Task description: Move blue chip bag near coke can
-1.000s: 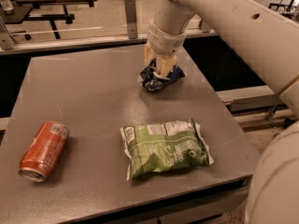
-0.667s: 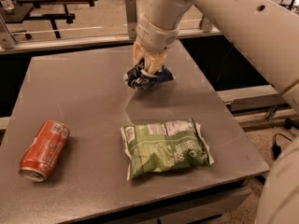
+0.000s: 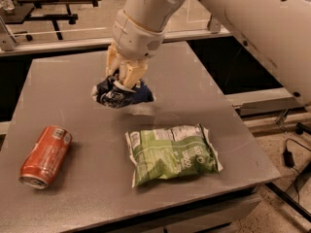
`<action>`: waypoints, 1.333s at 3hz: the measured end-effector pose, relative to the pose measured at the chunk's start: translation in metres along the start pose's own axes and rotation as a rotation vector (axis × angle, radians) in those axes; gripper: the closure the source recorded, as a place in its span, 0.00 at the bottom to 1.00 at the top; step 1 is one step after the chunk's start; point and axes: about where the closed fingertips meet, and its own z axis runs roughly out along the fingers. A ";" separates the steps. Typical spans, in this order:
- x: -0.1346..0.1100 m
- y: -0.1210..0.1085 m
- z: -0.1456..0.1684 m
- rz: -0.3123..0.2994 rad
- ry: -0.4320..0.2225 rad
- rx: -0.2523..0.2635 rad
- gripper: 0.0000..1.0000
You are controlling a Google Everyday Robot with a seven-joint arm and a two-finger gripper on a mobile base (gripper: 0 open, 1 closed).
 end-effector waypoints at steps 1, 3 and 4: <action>-0.035 0.013 0.024 -0.014 -0.036 -0.024 0.98; -0.052 0.018 0.057 -0.028 -0.038 -0.040 0.44; -0.054 0.018 0.057 -0.032 -0.038 -0.039 0.13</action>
Offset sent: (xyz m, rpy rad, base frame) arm -0.0580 0.0466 -0.0450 -0.0173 0.0498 0.0573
